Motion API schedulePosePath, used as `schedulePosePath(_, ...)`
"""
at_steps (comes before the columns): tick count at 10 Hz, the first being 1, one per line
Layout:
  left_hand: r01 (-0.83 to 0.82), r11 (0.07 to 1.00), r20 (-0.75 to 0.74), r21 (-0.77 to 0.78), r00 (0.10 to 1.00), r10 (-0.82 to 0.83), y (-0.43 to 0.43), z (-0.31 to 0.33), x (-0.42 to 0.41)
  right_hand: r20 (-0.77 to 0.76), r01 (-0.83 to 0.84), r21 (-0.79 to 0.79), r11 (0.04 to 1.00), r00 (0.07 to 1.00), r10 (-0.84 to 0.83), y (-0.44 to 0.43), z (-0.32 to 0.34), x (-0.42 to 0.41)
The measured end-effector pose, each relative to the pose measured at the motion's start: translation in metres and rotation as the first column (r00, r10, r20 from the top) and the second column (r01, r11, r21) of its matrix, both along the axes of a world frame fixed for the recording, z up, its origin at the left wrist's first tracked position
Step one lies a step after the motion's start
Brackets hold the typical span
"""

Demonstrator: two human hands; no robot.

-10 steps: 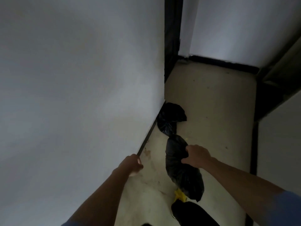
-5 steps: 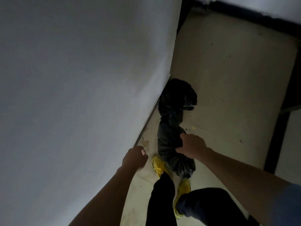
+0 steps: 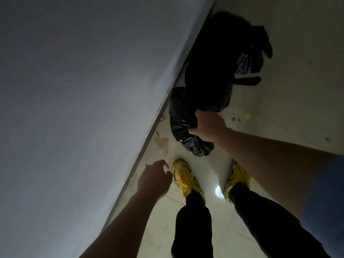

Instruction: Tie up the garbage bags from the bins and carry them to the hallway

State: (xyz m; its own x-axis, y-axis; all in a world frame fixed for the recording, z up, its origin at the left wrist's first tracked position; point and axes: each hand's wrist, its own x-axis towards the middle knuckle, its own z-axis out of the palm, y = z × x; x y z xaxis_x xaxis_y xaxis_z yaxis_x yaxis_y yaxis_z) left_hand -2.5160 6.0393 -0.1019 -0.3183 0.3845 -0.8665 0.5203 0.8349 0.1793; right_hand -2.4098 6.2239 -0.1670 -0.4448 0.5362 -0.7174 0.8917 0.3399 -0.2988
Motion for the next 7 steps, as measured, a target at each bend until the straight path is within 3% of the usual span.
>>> schedulePosePath(2,-0.052,0.997,-0.029,-0.050,0.998,0.050,0.003,-0.069,0.003,0.014,-0.019,-0.028,0.999,1.000,0.020,0.007,-0.091,-0.001)
schedulePosePath(3,-0.063,0.996,-0.031,-0.059,0.998,0.061,0.014,-0.072,0.008,-0.009,-0.036,-0.025,0.999,0.999,0.036,0.010,-0.088,0.012)
schedulePosePath(5,0.015,1.000,-0.029,0.017,0.999,-0.014,0.064,0.000,0.021,0.007,-0.006,-0.016,1.000,1.000,0.006,0.036,-0.001,0.063)
schedulePosePath(7,0.043,0.980,-0.086,0.193,0.996,-0.027,0.126,0.142,0.020,0.017,0.007,0.045,0.999,1.000,-0.008,0.076,0.150,0.097)
